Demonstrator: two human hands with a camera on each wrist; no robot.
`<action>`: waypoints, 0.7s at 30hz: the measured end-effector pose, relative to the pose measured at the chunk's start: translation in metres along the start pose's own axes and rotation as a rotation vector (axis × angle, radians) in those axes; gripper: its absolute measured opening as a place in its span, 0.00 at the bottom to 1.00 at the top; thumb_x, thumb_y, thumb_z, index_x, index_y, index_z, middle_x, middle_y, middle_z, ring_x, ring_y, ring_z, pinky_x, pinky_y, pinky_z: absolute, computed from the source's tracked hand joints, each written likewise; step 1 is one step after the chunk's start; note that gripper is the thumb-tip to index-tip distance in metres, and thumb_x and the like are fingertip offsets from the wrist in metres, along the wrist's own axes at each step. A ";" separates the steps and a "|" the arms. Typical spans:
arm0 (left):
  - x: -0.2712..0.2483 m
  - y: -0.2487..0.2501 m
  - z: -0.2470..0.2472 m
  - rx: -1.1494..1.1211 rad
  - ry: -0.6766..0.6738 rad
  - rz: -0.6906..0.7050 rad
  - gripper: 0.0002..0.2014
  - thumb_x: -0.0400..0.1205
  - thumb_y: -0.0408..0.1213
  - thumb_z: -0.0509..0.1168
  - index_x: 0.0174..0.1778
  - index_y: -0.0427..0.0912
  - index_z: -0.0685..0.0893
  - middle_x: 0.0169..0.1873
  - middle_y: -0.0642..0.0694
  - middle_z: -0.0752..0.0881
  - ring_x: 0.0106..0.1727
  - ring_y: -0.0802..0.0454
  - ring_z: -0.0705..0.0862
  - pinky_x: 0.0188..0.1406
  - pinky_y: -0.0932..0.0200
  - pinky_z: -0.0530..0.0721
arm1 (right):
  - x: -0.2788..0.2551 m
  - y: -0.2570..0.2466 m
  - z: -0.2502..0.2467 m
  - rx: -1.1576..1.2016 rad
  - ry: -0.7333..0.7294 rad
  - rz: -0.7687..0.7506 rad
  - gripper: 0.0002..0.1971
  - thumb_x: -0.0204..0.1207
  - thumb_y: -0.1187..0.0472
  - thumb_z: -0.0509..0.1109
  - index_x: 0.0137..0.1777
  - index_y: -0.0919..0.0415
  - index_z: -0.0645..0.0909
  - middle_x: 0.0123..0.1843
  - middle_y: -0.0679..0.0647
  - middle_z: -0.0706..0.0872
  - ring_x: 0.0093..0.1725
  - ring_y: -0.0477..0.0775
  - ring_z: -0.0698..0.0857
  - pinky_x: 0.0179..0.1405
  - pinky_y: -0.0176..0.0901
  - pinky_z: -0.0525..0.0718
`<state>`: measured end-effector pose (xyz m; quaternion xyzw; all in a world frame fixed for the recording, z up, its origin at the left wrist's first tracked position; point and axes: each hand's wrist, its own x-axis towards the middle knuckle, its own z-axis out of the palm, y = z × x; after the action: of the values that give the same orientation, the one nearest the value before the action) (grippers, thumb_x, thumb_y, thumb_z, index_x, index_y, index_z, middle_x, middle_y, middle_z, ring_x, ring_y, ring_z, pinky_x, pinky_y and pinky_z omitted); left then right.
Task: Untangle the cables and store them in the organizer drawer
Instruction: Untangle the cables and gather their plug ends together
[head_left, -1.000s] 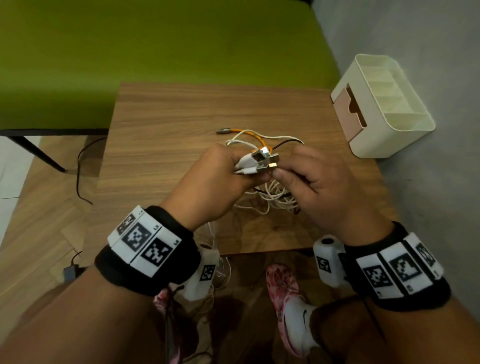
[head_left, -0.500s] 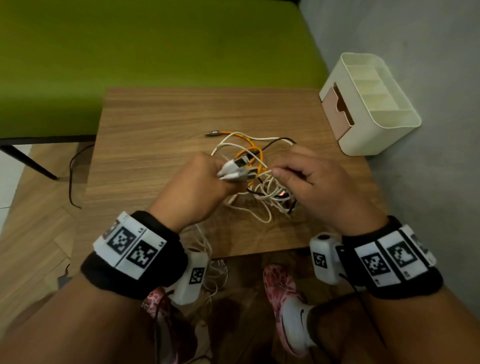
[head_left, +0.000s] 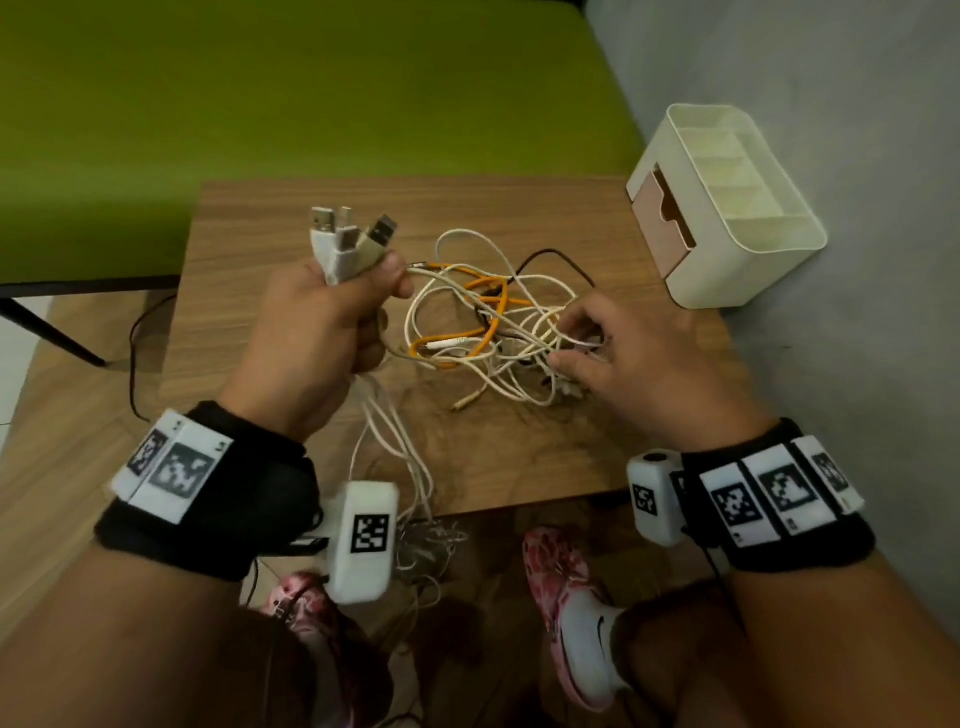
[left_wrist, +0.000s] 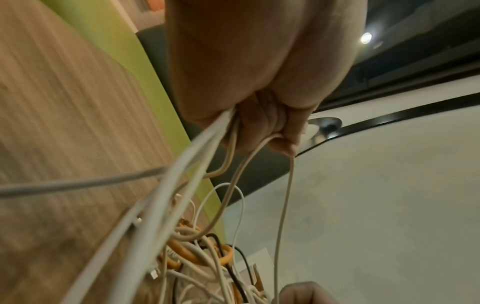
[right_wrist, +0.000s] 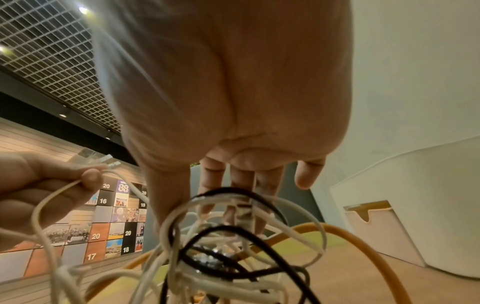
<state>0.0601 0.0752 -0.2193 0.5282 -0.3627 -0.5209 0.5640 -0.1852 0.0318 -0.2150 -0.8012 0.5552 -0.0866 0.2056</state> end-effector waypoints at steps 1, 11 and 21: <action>0.000 -0.001 -0.001 0.008 -0.010 -0.006 0.13 0.85 0.34 0.63 0.34 0.41 0.82 0.19 0.53 0.60 0.19 0.58 0.55 0.18 0.67 0.53 | 0.000 -0.001 0.000 -0.057 0.007 -0.014 0.11 0.77 0.42 0.71 0.54 0.41 0.75 0.57 0.38 0.79 0.60 0.45 0.78 0.68 0.56 0.60; -0.007 -0.006 0.016 0.097 -0.214 -0.004 0.09 0.77 0.39 0.68 0.32 0.40 0.84 0.17 0.52 0.63 0.18 0.57 0.57 0.18 0.66 0.56 | -0.008 -0.031 0.014 0.805 0.084 -0.165 0.19 0.75 0.57 0.72 0.64 0.42 0.75 0.59 0.47 0.83 0.60 0.44 0.84 0.61 0.47 0.85; -0.004 0.013 -0.001 -0.287 -0.003 0.056 0.17 0.87 0.36 0.58 0.32 0.49 0.78 0.28 0.53 0.77 0.20 0.61 0.59 0.15 0.68 0.56 | -0.005 -0.021 0.015 0.427 -0.285 -0.071 0.05 0.85 0.50 0.64 0.49 0.46 0.81 0.42 0.45 0.89 0.45 0.47 0.87 0.54 0.60 0.86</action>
<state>0.0628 0.0782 -0.2062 0.4312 -0.2999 -0.5523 0.6474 -0.1638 0.0456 -0.2192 -0.7628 0.4612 -0.0955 0.4430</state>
